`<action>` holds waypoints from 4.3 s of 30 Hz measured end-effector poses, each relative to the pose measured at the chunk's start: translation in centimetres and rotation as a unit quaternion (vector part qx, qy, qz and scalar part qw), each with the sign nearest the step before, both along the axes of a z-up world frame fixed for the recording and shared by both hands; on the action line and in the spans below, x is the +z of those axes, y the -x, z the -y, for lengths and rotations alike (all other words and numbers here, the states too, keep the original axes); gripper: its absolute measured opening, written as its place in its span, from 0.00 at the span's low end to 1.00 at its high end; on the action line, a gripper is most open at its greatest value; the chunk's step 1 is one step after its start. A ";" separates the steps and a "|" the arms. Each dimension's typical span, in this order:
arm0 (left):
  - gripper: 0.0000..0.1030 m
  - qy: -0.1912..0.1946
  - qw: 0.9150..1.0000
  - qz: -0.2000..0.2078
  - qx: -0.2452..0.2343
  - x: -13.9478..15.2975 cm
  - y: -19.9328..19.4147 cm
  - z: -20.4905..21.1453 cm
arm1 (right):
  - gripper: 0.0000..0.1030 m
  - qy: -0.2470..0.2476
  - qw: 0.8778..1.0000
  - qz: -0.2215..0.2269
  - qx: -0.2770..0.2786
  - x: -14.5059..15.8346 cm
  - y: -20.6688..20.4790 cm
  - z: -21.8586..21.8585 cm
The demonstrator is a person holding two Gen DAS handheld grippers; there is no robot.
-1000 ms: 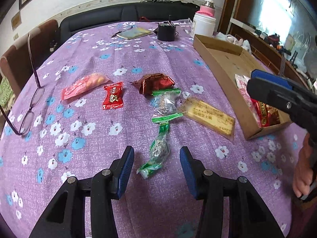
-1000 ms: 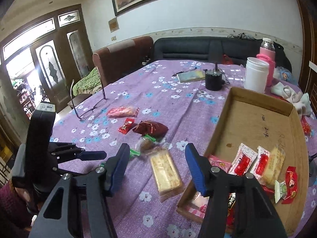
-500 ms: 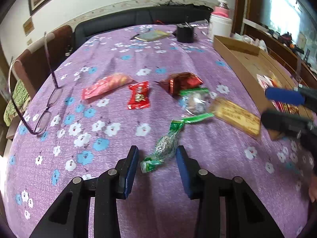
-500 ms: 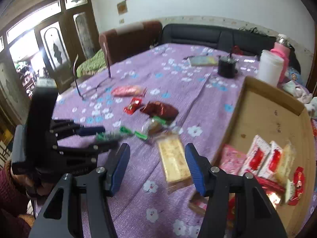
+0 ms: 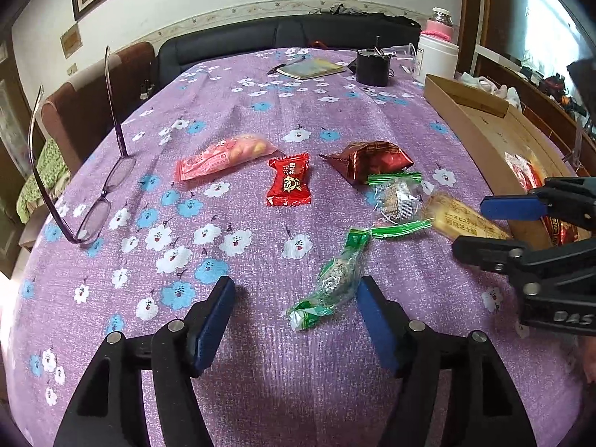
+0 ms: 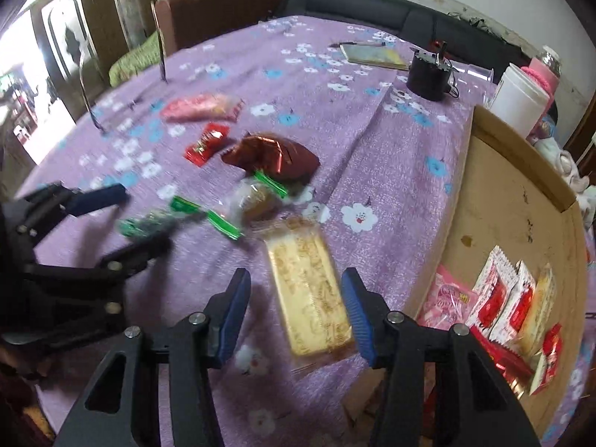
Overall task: Organize snacks
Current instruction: 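Grasp a green-twisted clear candy with the left gripper while the right grasps the yellow biscuit bar, then carry the biscuit bar over the tray with the right gripper while the left carries the green candy, then lower the biscuit bar and green candy into the tray and open both grippers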
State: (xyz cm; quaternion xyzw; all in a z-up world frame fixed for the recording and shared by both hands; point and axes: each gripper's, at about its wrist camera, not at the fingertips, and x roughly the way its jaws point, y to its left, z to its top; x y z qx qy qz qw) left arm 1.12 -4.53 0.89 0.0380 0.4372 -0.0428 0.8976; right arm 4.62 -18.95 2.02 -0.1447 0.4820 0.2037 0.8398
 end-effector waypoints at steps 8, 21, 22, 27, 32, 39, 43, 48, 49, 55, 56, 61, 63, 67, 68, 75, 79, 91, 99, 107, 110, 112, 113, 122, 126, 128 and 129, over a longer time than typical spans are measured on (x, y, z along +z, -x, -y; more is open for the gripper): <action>0.73 0.009 1.000 -0.004 0.014 0.1 0.0 -0.6 | 0.31 -0.006 1.000 -0.013 0.002 0.1 2.2 -1.1; 0.19 0.008 1.000 0.004 0.001 0.5 0.3 -0.2 | 0.31 -0.035 0.999 0.016 0.013 -0.6 3.7 -1.1; 0.19 0.014 1.000 0.002 0.003 0.6 0.3 -0.4 | 0.31 -0.047 0.999 0.016 0.010 -0.4 3.7 -0.9; 0.19 0.055 0.998 0.010 0.014 1.2 0.1 -1.4 | 0.31 -0.088 0.995 0.041 -0.020 1.3 3.6 0.9; 0.19 0.075 0.996 0.051 0.015 2.6 0.9 -1.6 | 0.31 -0.132 0.987 0.063 -0.061 2.5 3.0 3.2; 0.19 0.034 0.995 0.094 0.012 3.4 1.8 -0.5 | 0.31 -0.169 0.979 0.077 -0.084 3.2 2.7 4.5; 0.19 0.006 0.994 0.109 0.025 3.5 2.0 0.1 | 0.31 -0.174 0.978 0.083 -0.086 3.4 2.7 4.7; 0.19 -0.013 0.993 0.117 0.028 4.0 2.5 0.9 | 0.31 -0.178 0.976 0.088 -0.092 3.7 2.8 5.1; 0.19 -0.020 0.992 0.120 0.026 4.2 2.6 1.2 | 0.31 -0.179 0.975 0.088 -0.093 3.8 2.7 5.3; 0.19 -0.038 0.990 0.133 0.016 5.5 3.3 2.9 | 0.31 -0.186 0.973 0.093 -0.099 4.2 2.9 5.9; 0.19 -0.039 0.990 0.135 0.013 5.6 3.4 3.1 | 0.31 -0.186 0.973 0.093 -0.098 4.2 2.9 5.9; 0.19 -0.047 0.989 0.137 0.001 5.9 3.3 4.7 | 0.31 -0.189 0.972 0.095 -0.101 4.4 2.9 6.1; 0.19 -0.049 0.989 0.137 -0.002 6.0 3.1 5.2 | 0.31 -0.191 0.971 0.096 -0.106 4.5 2.9 6.5; 0.19 -0.040 0.990 0.135 -0.012 6.5 2.6 6.4 | 0.31 -0.189 0.968 0.103 -0.128 4.8 2.7 7.6; 0.19 -0.036 0.990 0.135 -0.015 6.7 2.4 6.8 | 0.31 -0.189 0.966 0.107 -0.138 5.0 2.6 8.2; 0.19 -0.007 0.990 0.131 -0.045 7.9 0.7 11.0 | 0.31 -0.161 0.954 0.139 -0.213 5.8 1.8 11.8; 0.19 0.019 0.991 0.119 -0.065 8.4 -0.4 14.0 | 0.31 -0.143 0.945 0.153 -0.252 6.1 1.4 14.0; 0.19 0.047 0.990 0.083 -0.105 5.6 -2.0 20.2 | 0.31 -0.086 0.928 0.127 -0.340 4.3 -0.3 18.8; 0.19 0.038 0.989 0.068 -0.129 3.7 -2.0 20.7 | 0.31 -0.053 0.931 0.125 -0.338 3.5 -1.0 18.0; 0.19 0.034 0.988 0.070 -0.137 3.3 -1.8 21.0 | 0.31 -0.042 0.932 0.122 -0.340 3.1 -1.1 17.7; 0.18 0.034 0.988 0.068 -0.133 3.2 -1.9 20.9 | 0.31 -0.040 0.932 0.121 -0.340 3.0 -1.1 17.7; 0.18 0.032 0.988 0.068 -0.131 3.1 -2.0 20.8 | 0.31 -0.038 0.932 0.120 -0.339 3.0 -1.1 17.6; 0.18 0.031 0.989 0.068 -0.131 3.1 -2.1 20.8 | 0.31 -0.038 0.933 0.119 -0.339 2.9 -1.2 17.6; 0.19 0.015 0.988 0.077 -0.135 2.8 -1.8 21.1 | 0.31 -0.033 0.933 0.111 -0.339 2.6 -1.3 17.6; 0.19 0.012 0.987 0.080 -0.137 2.8 -1.7 21.2 | 0.31 -0.031 0.934 0.108 -0.340 2.4 -1.4 17.5; 0.19 0.010 0.987 0.081 -0.137 2.8 -1.7 21.3 | 0.31 -0.031 0.934 0.107 -0.340 2.3 -1.4 17.5; 0.19 0.009 0.987 0.081 -0.137 2.8 -1.7 21.3 | 0.31 -0.031 0.934 0.106 -0.340 2.3 -1.5 17.5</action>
